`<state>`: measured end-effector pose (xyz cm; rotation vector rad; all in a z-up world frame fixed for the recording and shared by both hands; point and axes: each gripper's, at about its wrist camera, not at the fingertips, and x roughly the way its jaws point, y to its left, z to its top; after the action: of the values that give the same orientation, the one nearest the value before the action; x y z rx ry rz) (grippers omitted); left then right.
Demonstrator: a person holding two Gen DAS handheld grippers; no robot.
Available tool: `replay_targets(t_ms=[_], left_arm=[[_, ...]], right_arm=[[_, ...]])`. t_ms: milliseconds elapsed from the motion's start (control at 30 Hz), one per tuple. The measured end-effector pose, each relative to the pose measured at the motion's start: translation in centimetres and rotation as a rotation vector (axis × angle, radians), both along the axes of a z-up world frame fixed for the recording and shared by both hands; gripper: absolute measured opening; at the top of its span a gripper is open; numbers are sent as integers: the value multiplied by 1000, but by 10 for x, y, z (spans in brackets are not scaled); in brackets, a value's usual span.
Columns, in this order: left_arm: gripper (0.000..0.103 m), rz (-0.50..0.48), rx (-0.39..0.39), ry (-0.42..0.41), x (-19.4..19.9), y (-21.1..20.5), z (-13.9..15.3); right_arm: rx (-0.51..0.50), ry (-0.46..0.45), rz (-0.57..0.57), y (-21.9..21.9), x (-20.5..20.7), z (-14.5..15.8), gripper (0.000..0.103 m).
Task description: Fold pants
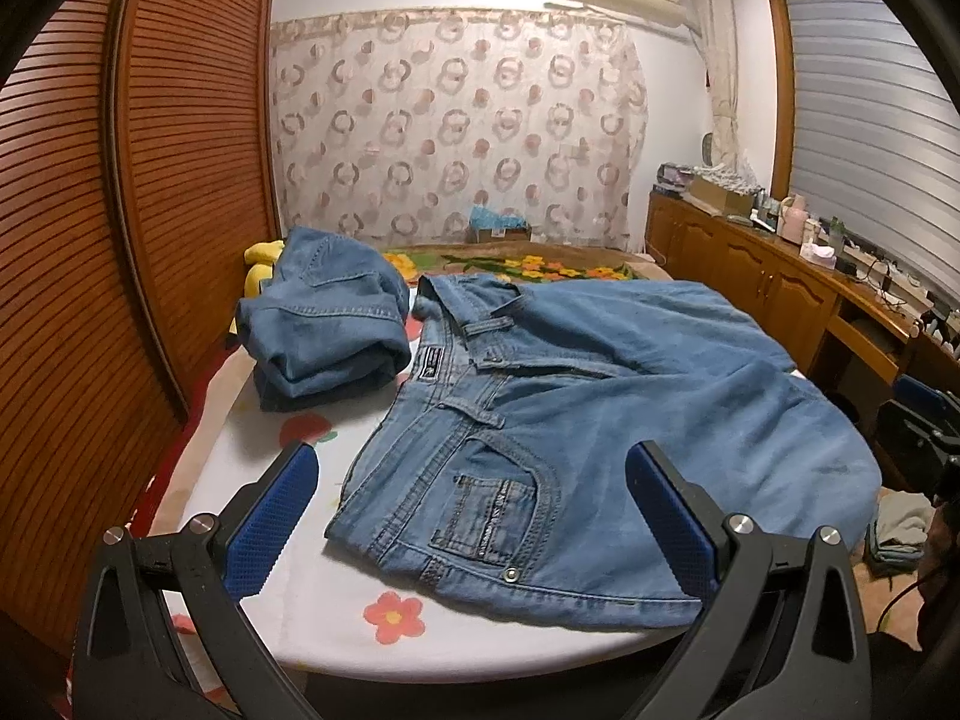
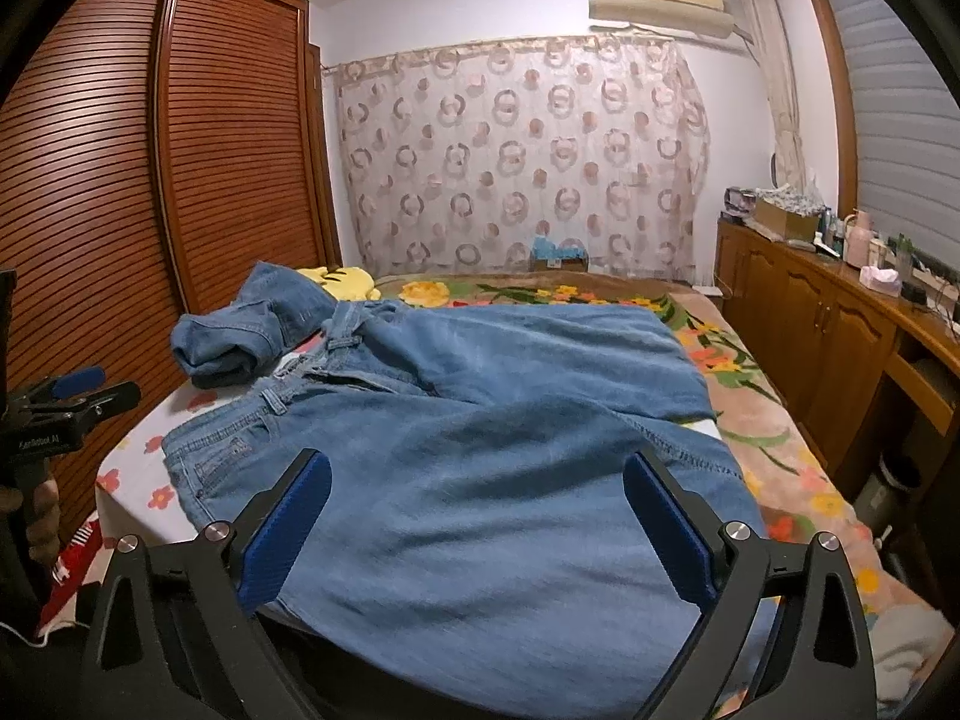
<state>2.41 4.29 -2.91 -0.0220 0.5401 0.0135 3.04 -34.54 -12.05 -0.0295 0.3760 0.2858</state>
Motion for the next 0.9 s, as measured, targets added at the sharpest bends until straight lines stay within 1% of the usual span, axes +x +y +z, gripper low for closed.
replay_targets(t_ms=[233, 367, 467, 700, 733, 800, 833, 900], left_arm=[[103, 7, -8, 44, 9, 16, -20], [102, 20, -25, 79, 17, 29, -34], [102, 35, -25, 108, 23, 39, -44], [102, 57, -43, 155, 31, 63, -64], [101, 58, -49, 162, 32, 67, -66], [95, 63, -62, 177, 35, 74, -71], [94, 63, -67, 182, 35, 76, -73], [87, 56, -80, 191, 38, 81, -77]], right_arm=[[-7, 39, -12, -3, 10, -2, 97], [-37, 64, -25, -5, 18, -5, 97], [-72, 86, -57, -6, 22, -7, 97], [-77, 143, -121, -16, 33, -7, 97], [-79, 151, -132, -17, 33, -7, 97], [-87, 163, -149, -15, 34, -5, 97], [-90, 168, -157, -14, 33, -4, 97], [-94, 179, -172, -11, 32, 0, 97]])
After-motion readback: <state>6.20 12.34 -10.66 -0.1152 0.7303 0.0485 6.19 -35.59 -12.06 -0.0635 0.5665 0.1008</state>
